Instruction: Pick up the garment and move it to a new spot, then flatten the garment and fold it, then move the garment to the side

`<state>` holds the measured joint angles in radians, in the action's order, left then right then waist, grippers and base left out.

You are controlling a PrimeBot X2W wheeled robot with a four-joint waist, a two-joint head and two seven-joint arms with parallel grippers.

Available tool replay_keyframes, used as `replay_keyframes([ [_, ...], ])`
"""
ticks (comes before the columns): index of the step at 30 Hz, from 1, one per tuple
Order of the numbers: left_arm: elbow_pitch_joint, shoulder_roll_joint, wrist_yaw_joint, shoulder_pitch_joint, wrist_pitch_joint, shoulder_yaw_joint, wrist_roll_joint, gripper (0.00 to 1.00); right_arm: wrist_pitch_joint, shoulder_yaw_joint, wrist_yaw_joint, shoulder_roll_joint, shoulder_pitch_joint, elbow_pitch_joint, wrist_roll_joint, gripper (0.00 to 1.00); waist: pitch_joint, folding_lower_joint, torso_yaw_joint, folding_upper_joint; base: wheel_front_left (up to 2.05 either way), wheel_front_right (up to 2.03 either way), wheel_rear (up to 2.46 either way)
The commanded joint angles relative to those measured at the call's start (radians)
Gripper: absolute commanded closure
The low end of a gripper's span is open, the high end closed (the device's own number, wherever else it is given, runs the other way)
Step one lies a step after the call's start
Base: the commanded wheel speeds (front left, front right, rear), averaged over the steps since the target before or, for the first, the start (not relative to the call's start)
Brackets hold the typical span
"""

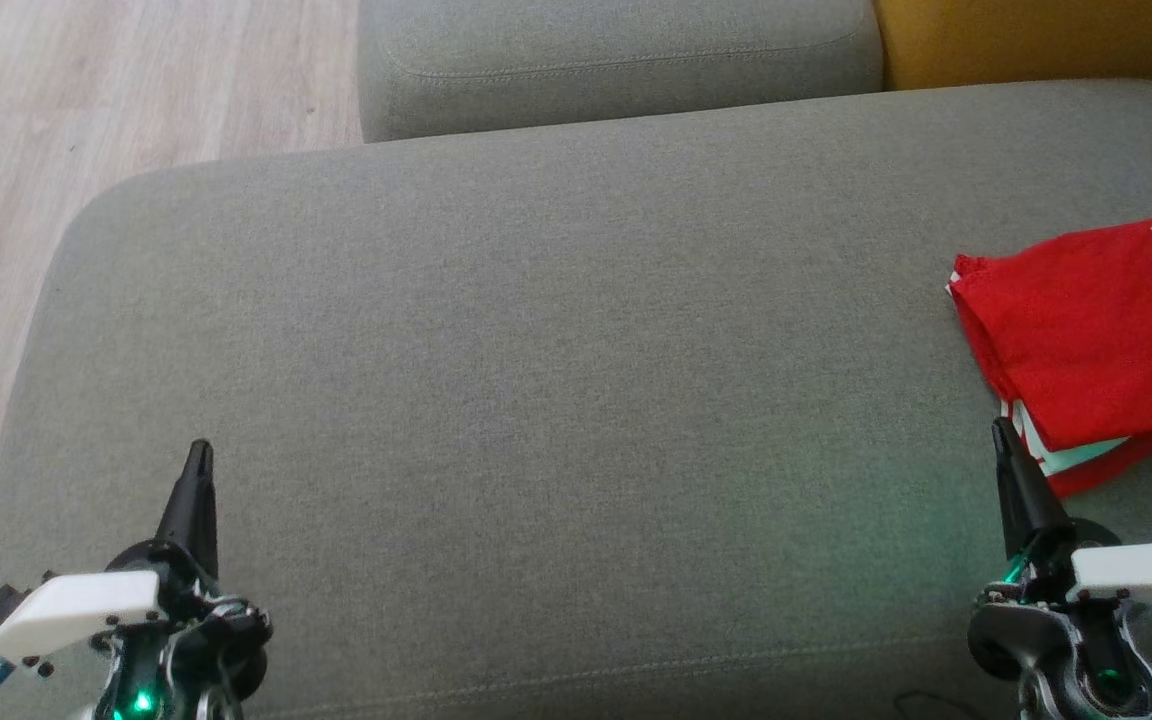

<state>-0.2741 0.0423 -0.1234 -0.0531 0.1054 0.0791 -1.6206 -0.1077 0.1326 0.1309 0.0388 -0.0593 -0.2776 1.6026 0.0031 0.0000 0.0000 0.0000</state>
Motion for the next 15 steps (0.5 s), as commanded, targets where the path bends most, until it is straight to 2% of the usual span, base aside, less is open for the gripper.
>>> replay_keyframes([
  [1,0.029,0.008,-0.007,-0.055,0.008,0.035,0.013,1.0,-0.005,-0.019,0.0,0.011,-0.049,0.033,0.006,1.0,0.0,0.0,0.0,0.0,0.0,0.0,0.0],
  [15,0.029,0.008,-0.007,-0.055,0.008,0.036,0.013,1.0,-0.005,-0.019,0.0,0.011,-0.049,0.033,0.006,1.0,0.0,0.0,0.0,0.0,0.0,0.0,0.0],
])
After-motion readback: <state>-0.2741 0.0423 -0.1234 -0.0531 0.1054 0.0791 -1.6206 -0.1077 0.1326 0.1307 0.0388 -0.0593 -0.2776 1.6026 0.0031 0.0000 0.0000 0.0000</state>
